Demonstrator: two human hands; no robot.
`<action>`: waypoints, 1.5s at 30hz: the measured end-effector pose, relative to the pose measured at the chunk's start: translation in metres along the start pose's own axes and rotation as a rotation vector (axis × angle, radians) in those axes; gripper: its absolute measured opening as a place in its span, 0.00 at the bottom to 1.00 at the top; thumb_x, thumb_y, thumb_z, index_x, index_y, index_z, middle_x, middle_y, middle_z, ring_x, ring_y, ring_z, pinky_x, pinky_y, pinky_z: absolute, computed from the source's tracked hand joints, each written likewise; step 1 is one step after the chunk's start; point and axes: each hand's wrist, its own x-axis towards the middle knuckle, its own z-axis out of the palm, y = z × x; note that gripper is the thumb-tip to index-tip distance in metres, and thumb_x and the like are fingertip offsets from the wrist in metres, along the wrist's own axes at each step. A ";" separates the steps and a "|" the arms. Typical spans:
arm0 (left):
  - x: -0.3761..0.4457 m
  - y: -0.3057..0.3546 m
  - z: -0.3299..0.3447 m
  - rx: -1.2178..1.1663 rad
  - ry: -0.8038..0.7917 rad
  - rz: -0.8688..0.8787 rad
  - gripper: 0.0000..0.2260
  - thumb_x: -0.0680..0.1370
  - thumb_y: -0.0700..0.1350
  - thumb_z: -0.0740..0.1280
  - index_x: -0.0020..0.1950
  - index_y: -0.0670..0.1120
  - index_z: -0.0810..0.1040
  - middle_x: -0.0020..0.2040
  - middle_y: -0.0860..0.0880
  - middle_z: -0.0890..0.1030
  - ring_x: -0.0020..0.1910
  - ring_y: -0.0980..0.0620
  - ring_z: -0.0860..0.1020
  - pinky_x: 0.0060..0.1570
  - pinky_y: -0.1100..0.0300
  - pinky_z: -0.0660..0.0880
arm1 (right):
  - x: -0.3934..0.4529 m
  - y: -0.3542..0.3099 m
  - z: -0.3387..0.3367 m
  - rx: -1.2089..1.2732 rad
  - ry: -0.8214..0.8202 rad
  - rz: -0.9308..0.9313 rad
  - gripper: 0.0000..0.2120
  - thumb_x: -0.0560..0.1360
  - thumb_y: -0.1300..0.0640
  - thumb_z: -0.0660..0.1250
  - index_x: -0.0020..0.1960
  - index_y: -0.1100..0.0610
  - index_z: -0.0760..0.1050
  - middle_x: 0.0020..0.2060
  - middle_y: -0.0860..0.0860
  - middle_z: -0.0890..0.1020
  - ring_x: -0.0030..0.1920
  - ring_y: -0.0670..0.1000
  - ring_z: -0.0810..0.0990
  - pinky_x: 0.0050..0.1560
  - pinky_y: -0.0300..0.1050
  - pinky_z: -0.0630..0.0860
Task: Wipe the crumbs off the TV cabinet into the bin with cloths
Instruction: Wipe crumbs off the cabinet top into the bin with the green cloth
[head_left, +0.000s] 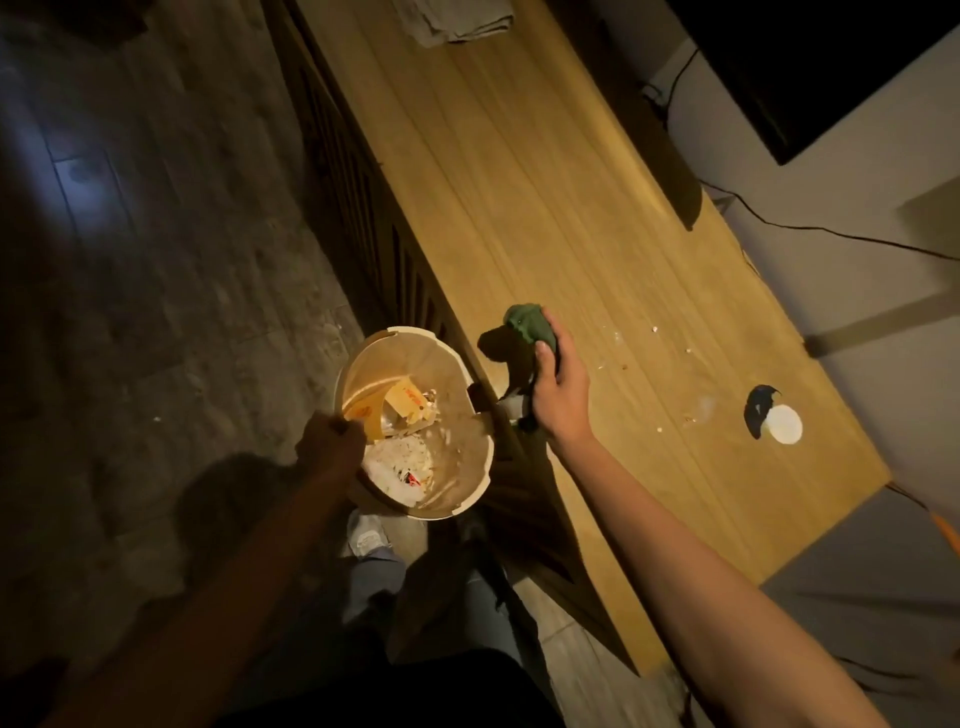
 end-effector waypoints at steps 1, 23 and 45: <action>-0.002 -0.001 0.003 -0.025 0.006 -0.008 0.14 0.81 0.45 0.67 0.64 0.40 0.77 0.60 0.38 0.82 0.60 0.37 0.80 0.60 0.44 0.77 | 0.008 0.002 -0.012 0.001 0.009 0.005 0.20 0.86 0.63 0.57 0.78 0.58 0.67 0.72 0.50 0.73 0.72 0.42 0.70 0.69 0.26 0.64; -0.021 -0.020 0.039 -0.156 0.173 -0.157 0.16 0.79 0.47 0.68 0.62 0.39 0.77 0.60 0.35 0.80 0.56 0.37 0.79 0.56 0.43 0.78 | 0.192 0.161 -0.302 -0.674 0.168 0.370 0.38 0.73 0.75 0.65 0.76 0.47 0.63 0.77 0.55 0.65 0.76 0.63 0.67 0.76 0.64 0.67; -0.034 -0.019 0.027 -0.117 0.103 0.054 0.22 0.77 0.49 0.71 0.69 0.43 0.78 0.61 0.38 0.82 0.61 0.37 0.79 0.62 0.43 0.76 | 0.113 0.107 -0.127 -0.615 0.014 0.014 0.25 0.85 0.58 0.56 0.81 0.50 0.61 0.82 0.49 0.60 0.82 0.54 0.55 0.81 0.57 0.52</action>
